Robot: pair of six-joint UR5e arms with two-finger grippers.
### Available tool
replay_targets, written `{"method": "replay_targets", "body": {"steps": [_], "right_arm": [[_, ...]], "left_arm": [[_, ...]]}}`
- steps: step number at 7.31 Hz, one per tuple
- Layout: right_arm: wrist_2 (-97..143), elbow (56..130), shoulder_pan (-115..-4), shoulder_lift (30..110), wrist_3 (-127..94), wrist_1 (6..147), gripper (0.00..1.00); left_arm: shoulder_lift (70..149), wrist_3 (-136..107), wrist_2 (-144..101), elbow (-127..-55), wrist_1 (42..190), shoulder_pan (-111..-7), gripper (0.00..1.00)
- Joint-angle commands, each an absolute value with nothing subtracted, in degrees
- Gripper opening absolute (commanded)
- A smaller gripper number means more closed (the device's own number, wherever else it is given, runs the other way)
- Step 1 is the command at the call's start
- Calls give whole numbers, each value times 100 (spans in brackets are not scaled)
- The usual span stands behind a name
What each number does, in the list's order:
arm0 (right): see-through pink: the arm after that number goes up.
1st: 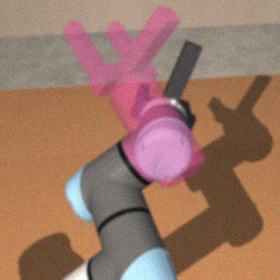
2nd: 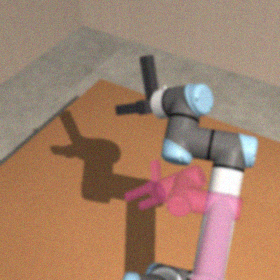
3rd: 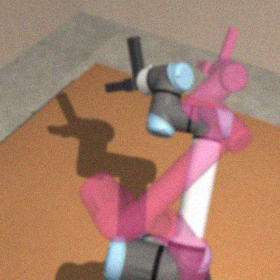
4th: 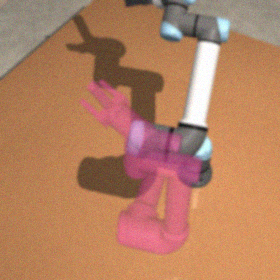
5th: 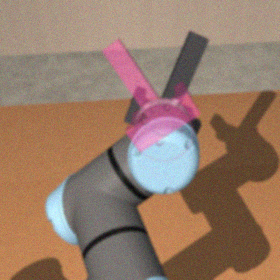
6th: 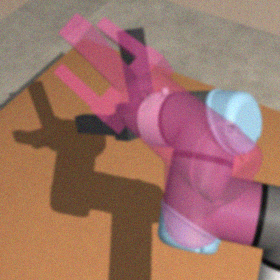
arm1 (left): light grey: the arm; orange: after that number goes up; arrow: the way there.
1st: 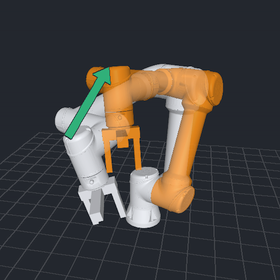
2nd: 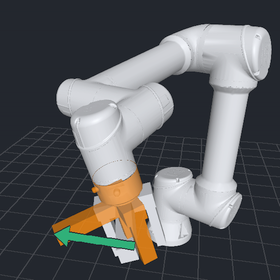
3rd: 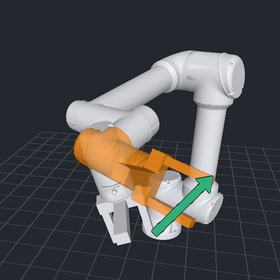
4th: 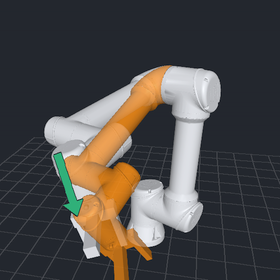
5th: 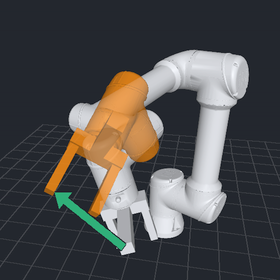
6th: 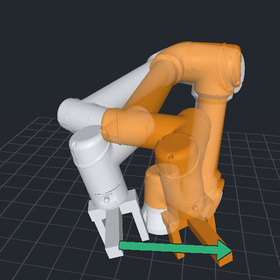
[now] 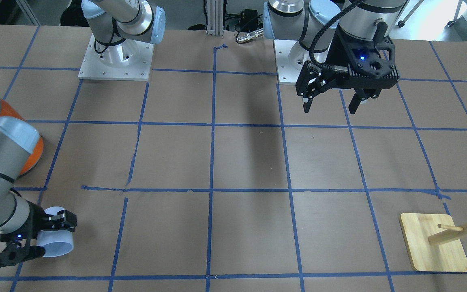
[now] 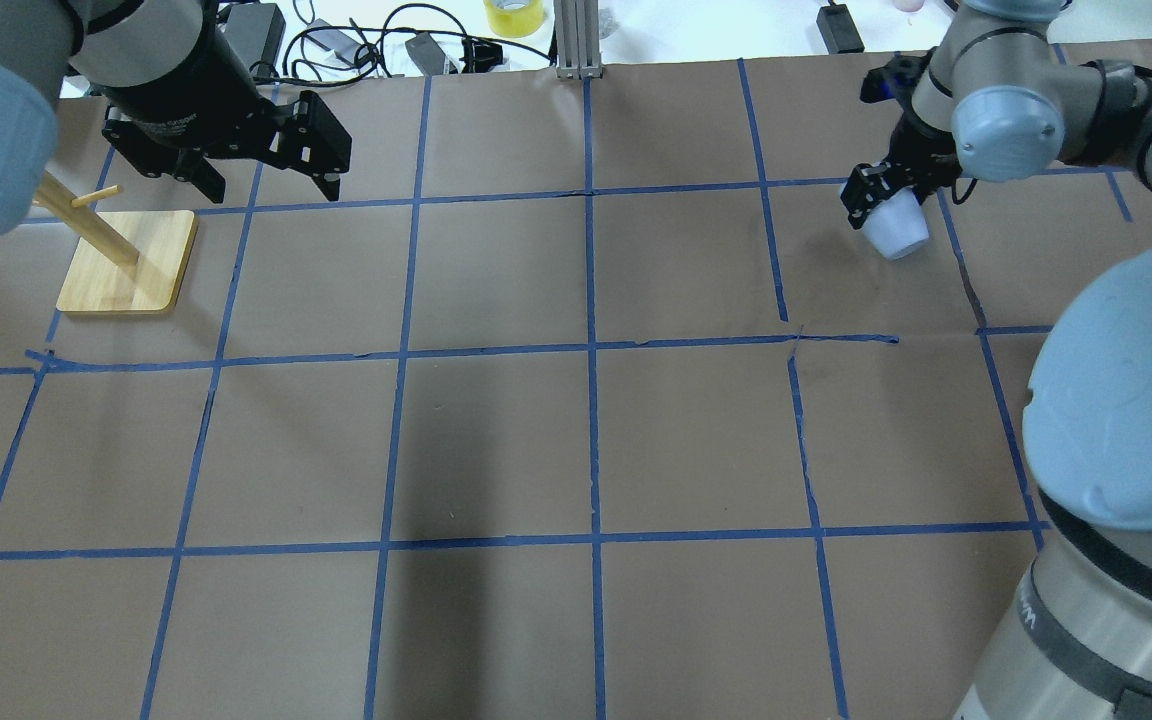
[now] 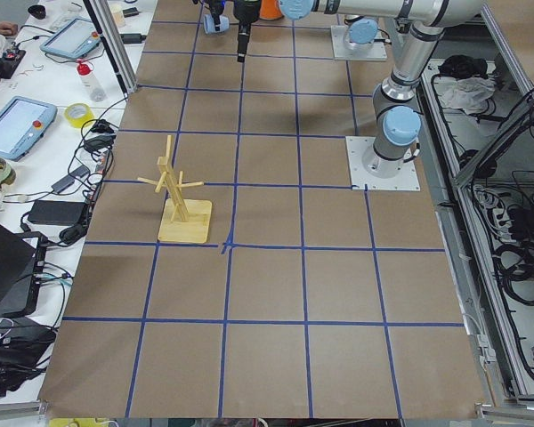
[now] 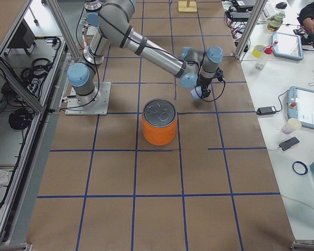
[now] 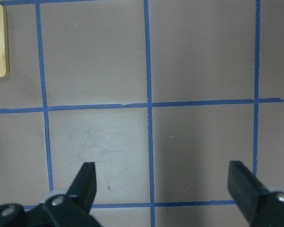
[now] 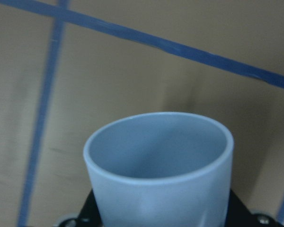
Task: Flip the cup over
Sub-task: 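Carry the cup toward the table centre and lay it on its side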
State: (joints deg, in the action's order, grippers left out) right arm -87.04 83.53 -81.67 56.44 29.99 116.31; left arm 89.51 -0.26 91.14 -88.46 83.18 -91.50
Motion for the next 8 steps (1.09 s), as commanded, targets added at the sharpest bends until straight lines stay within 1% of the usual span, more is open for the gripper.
{"method": "replay_targets", "body": {"steps": [1,2,3,5,7,8], "right_arm": [[-8613,8262,-9608,5757,3470,11732,48],[-8683,8201,-10207,5713,3550,12055,48],[-8684,8244,-10578,5504,4012,12598,49],[-8692,8253,-10836,5274,5390,13198,49],[-8684,8261,-11248,5247,6639,13237,50],[-8675,8314,-11424,5291,6897,13193,55]], "left_arm": [[8947,-26,9114,-8851,8314,-9149,100],[8947,-18,9114,-8851,8306,-9149,100],[8947,-18,9114,-8851,8306,-9149,100],[8947,-18,9114,-8851,8306,-9149,100],[8947,-18,9114,-8851,8306,-9149,100],[8947,-18,9114,-8851,8306,-9149,100]]}}
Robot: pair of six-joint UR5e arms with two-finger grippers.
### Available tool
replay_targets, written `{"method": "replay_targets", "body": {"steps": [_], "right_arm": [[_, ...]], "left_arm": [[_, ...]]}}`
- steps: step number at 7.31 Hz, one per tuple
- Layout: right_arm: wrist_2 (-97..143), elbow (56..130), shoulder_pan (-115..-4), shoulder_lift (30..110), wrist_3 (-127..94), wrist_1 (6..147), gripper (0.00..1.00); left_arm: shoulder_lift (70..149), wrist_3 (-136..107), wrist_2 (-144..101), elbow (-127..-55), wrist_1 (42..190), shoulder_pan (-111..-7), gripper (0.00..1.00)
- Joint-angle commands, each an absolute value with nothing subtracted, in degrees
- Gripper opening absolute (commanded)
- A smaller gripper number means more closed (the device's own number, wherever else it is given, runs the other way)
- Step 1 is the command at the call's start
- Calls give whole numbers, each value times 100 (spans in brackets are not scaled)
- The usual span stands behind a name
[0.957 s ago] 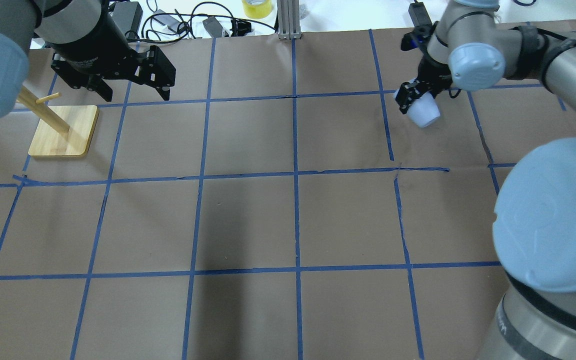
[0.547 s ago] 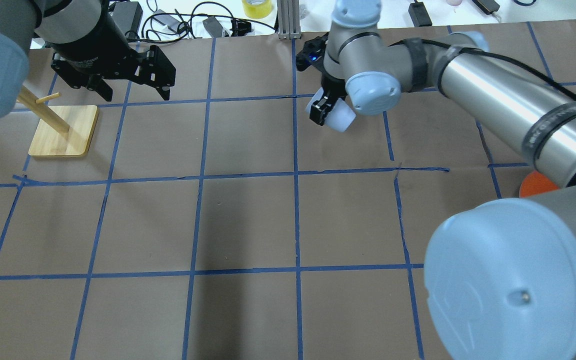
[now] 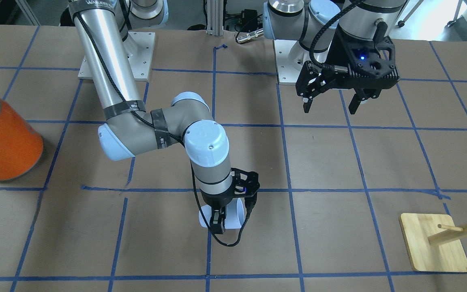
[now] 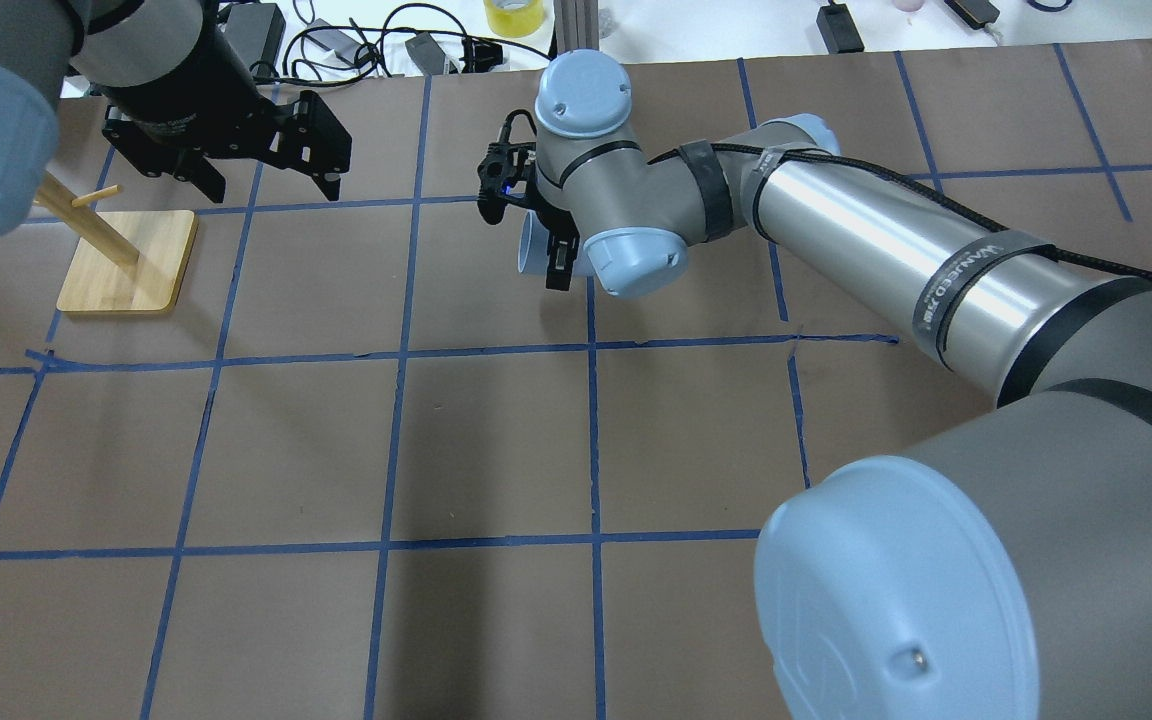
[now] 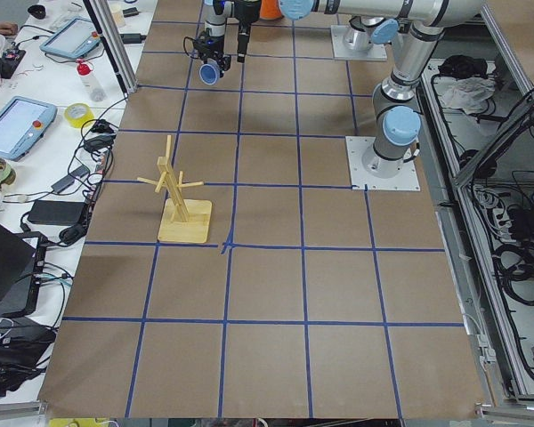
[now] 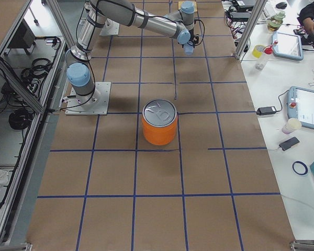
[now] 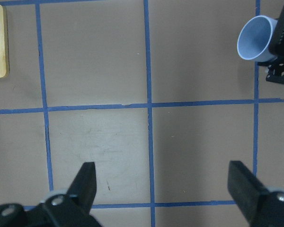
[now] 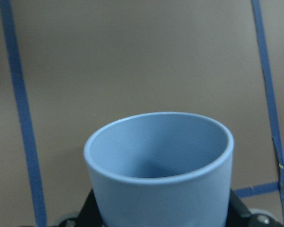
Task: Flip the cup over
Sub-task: 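Carry the cup toward the table centre and lay it on its side, then open the right gripper and lift it back toward its start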
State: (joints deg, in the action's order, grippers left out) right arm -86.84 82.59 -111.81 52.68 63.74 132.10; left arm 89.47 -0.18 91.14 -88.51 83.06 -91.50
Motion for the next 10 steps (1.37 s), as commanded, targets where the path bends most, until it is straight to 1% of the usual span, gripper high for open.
{"method": "replay_targets", "body": {"steps": [1,2,3,4,5,7,9,10], "right_arm": [[-8675,8349,-11426,5239,6891,13184,58],[-8692,8489,-11469,5230,6795,13184,92],[-8692,8629,-11461,5308,6794,13184,100],[-8692,8622,-11444,5369,6785,13192,100],[-8684,8639,-11443,5596,6794,13001,100],[-8710,8657,-11059,6543,6777,12080,100],[-8640,8771,-10243,7457,6706,11290,100],[-8657,8954,-9856,7906,6445,10998,100]], "left_arm": [[8947,-18,9114,-8851,8306,-9149,100],[8947,-18,9114,-8859,8306,-9149,100],[8947,-18,9114,-8851,8306,-9149,100],[8947,-18,9114,-8851,8306,-9149,100],[8947,-18,9114,-8859,8306,-9149,100],[8947,-18,9114,-8851,8306,-9149,100],[8947,-35,9114,-8859,8306,-9149,100],[8930,-44,9053,-8851,8306,-9149,100]]}}
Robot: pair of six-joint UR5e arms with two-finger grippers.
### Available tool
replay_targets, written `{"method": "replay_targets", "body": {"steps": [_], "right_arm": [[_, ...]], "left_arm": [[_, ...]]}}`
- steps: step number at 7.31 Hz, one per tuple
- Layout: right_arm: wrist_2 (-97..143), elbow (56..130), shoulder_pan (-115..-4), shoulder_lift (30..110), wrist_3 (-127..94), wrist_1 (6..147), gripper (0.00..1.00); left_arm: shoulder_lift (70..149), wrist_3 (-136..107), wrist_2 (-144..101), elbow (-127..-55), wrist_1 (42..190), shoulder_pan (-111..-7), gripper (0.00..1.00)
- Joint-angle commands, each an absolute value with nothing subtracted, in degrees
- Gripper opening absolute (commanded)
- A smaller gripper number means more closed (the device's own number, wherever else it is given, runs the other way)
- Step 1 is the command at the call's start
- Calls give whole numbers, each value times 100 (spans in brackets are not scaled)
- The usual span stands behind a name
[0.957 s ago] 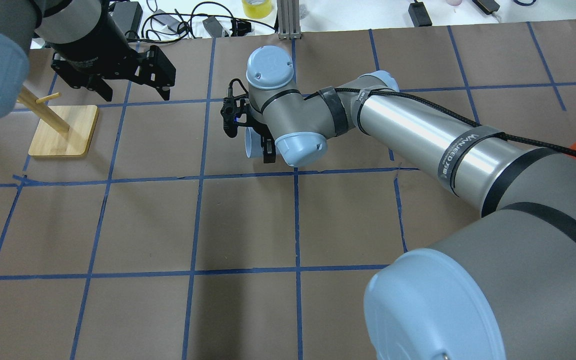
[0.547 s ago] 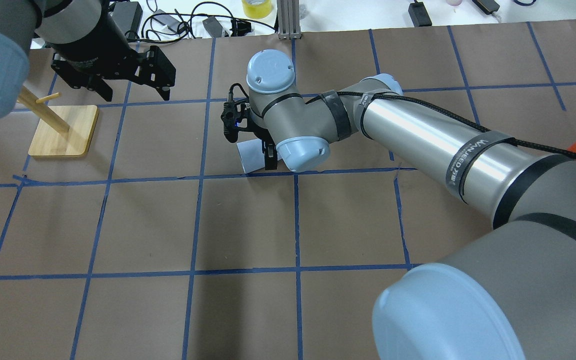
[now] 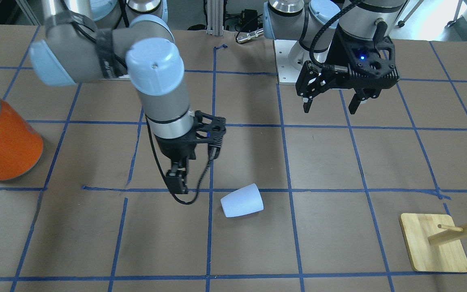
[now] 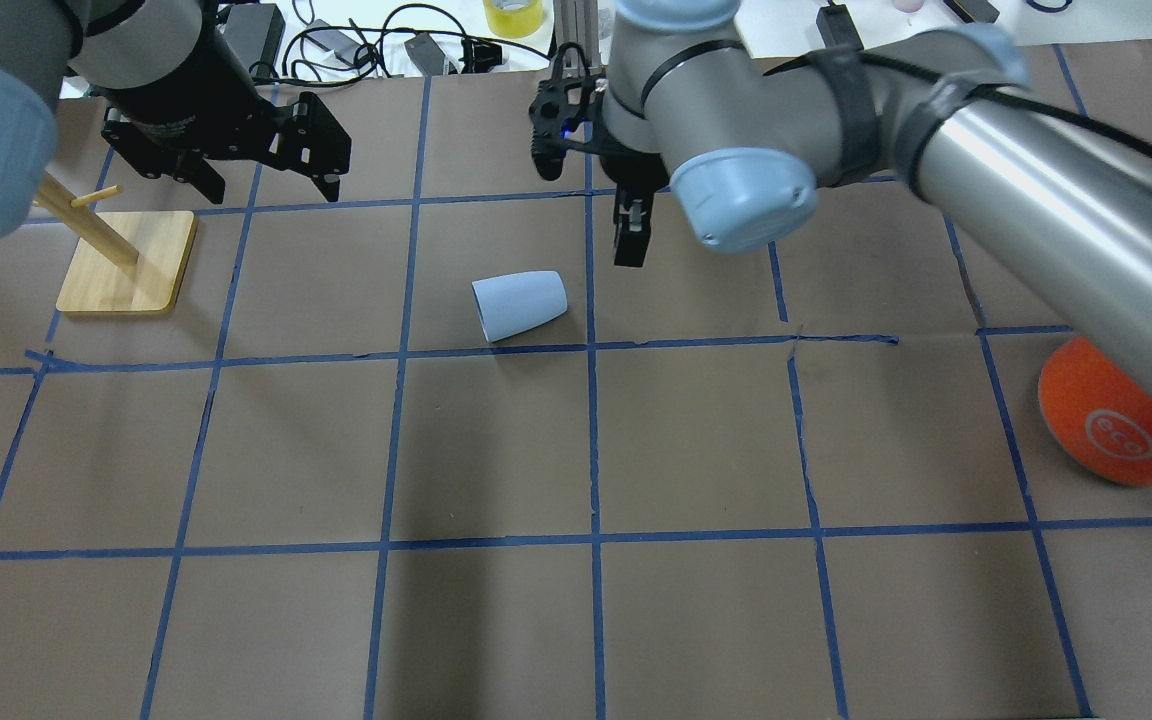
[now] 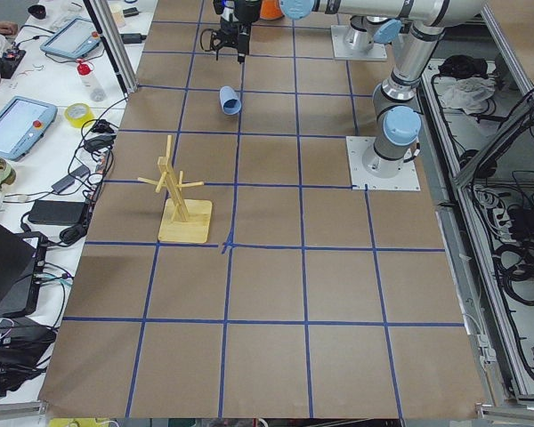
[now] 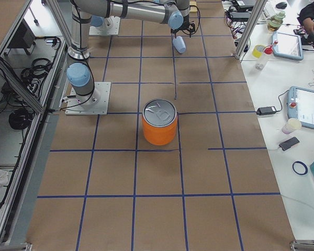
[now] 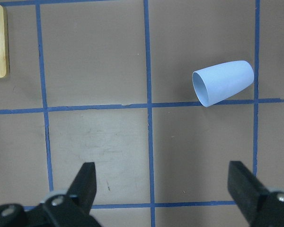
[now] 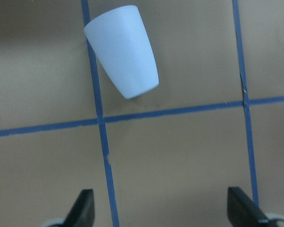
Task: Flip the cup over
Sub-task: 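Open the right gripper and lift it back toward its start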
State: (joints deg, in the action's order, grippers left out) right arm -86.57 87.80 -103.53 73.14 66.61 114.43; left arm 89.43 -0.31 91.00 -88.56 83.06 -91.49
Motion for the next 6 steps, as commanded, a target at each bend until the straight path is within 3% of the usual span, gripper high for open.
{"method": "replay_targets", "body": {"steps": [1,3,6], "right_arm": [[-8675,9113,-9418,8380,6016,10525,100],[-8701,9228,-9062,9094,3873,9933,100],[-8648,8722,-9254,9176,1195,9399,100]], "left_arm": [[8930,-35,8974,-8798,8210,-9141,100],[9130,-246,8369,-8850,7938,-9115,100],[9535,-193,6583,-9314,7497,-8327,100]]}}
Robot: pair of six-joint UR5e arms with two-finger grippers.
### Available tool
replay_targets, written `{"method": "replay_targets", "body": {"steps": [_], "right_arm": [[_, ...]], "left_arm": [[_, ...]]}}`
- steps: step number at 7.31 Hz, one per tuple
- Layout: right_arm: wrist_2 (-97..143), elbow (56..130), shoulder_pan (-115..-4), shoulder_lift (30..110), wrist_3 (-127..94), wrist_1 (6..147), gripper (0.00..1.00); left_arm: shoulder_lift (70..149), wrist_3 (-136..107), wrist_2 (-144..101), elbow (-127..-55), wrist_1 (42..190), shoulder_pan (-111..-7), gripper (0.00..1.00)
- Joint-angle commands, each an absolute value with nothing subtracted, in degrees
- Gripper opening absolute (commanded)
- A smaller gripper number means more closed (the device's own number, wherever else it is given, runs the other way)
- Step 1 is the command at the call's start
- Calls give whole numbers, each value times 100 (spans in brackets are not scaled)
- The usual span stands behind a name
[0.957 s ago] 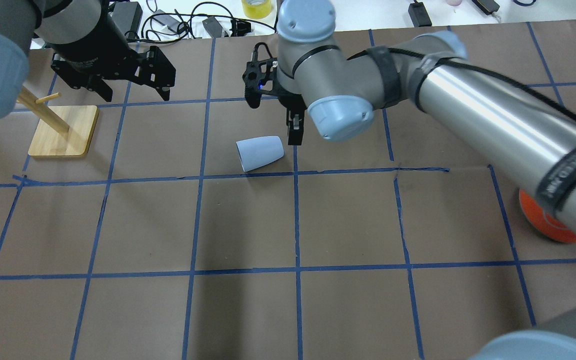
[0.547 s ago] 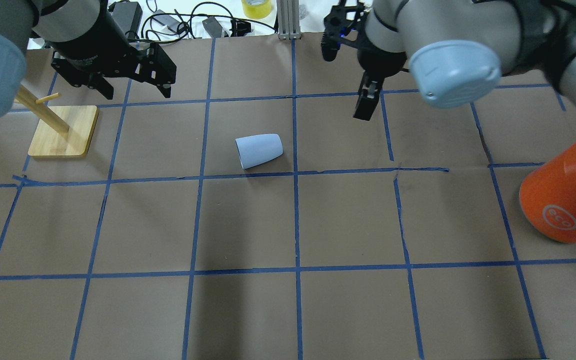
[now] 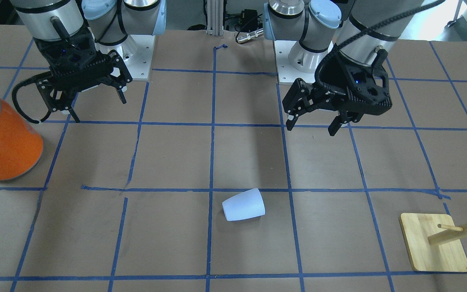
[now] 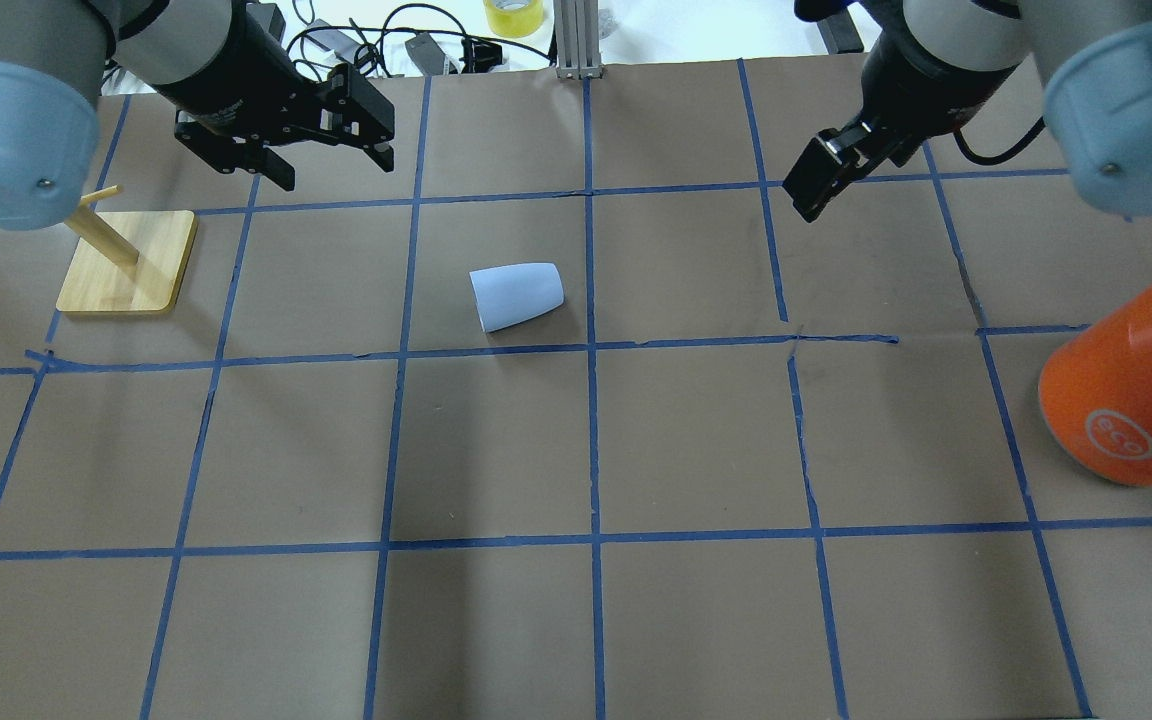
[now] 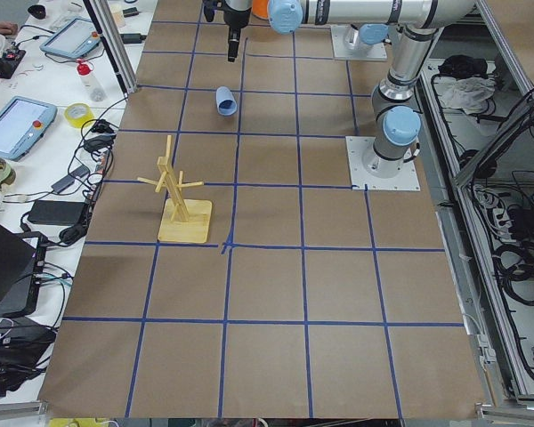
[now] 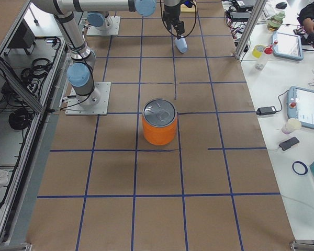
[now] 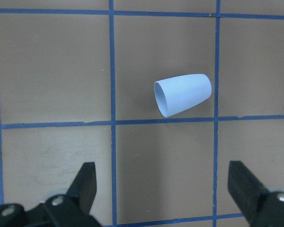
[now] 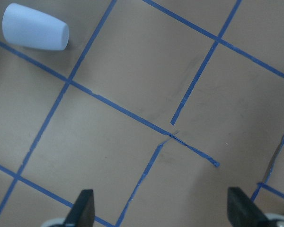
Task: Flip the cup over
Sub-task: 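Open the right gripper and lift it back toward its start, then reach the left gripper toward the lying cup's open rim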
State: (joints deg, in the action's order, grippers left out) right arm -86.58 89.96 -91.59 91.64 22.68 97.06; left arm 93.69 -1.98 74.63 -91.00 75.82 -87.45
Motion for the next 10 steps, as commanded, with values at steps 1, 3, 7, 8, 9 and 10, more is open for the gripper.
{"method": "replay_targets", "body": {"steps": [1,3,7,8,9,10], "right_arm": [[-8683,8527,-9290,9132,621,8978,100],[-8684,8639,-9273,9132,-789,8762,100],[-8850,8648,-9106,9141,-642,8710,100],[-8851,8648,-9097,9149,-642,8719,100],[-8851,8648,-9088,9149,-642,8719,100],[-8816,8648,-9097,9149,-650,8780,100]], "left_arm": [[9675,-167,5913,-9577,7471,-8123,100],[10157,-185,5427,-10148,6597,-8095,100],[11143,-193,4484,-10283,6082,-8077,100],[11310,-263,4474,-10283,6082,-8077,100],[11477,-272,4456,-10283,6065,-8077,100],[11635,-359,4456,-10327,5699,-8077,100]]}}
